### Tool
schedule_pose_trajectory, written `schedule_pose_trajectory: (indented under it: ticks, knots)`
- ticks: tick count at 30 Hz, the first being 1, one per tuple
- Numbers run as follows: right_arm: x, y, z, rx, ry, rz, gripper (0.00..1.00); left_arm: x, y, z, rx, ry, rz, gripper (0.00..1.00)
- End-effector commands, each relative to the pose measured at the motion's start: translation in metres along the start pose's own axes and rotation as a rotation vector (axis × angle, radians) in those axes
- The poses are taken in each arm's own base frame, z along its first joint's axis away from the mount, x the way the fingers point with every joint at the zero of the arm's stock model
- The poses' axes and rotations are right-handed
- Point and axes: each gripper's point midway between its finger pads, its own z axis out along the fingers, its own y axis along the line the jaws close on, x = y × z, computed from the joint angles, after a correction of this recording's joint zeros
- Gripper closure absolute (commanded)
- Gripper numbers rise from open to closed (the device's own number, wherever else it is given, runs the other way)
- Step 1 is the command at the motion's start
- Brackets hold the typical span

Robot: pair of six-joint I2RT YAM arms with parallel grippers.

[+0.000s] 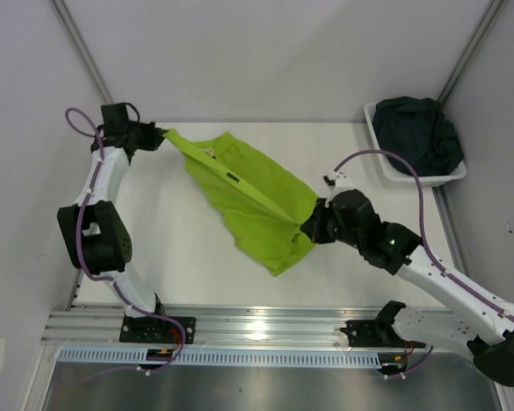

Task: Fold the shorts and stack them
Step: Fold the shorts

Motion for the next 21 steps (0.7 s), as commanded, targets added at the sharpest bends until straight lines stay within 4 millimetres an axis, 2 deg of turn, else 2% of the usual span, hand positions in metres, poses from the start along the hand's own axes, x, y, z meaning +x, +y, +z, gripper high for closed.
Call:
schedule_pose_trajectory:
  ticks: [1,3,4,5,8,10,14,17,18,20,21]
  knots:
    - [0.01,0.037,-0.025,0.018,-0.008,-0.043,1.0,-0.032,0.01,-0.036,0.047,-0.056,-0.011,1.0]
    - [0.015,0.049,-0.029,0.03,-0.014,-0.073,1.0,-0.046,0.019,-0.048,0.045,-0.073,-0.016,1.0]
    - [0.024,0.064,-0.034,-0.004,0.0,-0.086,1.0,-0.048,0.026,-0.054,0.036,-0.078,-0.003,1.0]
    - [0.018,0.071,-0.039,-0.006,-0.023,-0.088,1.0,-0.05,0.033,-0.058,0.013,-0.078,-0.004,1.0]
    - [0.02,0.083,-0.047,-0.015,-0.033,-0.103,1.0,-0.059,0.04,-0.075,-0.009,-0.09,0.008,1.0]
    - [0.019,0.084,-0.05,-0.014,-0.034,-0.111,1.0,-0.066,0.041,-0.082,-0.015,-0.106,0.013,1.0]
    - [0.003,0.075,-0.05,0.023,-0.064,-0.127,1.0,-0.071,0.035,-0.092,-0.008,-0.135,0.013,1.0]
    - [-0.012,0.067,-0.049,0.031,-0.071,-0.136,1.0,-0.072,0.03,-0.088,0.006,-0.127,-0.009,1.0]
    - [-0.026,0.056,-0.046,0.059,-0.092,-0.108,1.0,-0.071,0.028,-0.083,0.007,-0.12,-0.015,1.0]
    - [-0.034,0.048,-0.043,0.053,-0.082,-0.097,1.0,-0.07,0.022,-0.078,0.012,-0.114,-0.015,1.0]
    - [-0.043,0.034,-0.04,0.086,-0.093,-0.073,1.0,-0.07,0.015,-0.073,0.017,-0.108,-0.01,1.0]
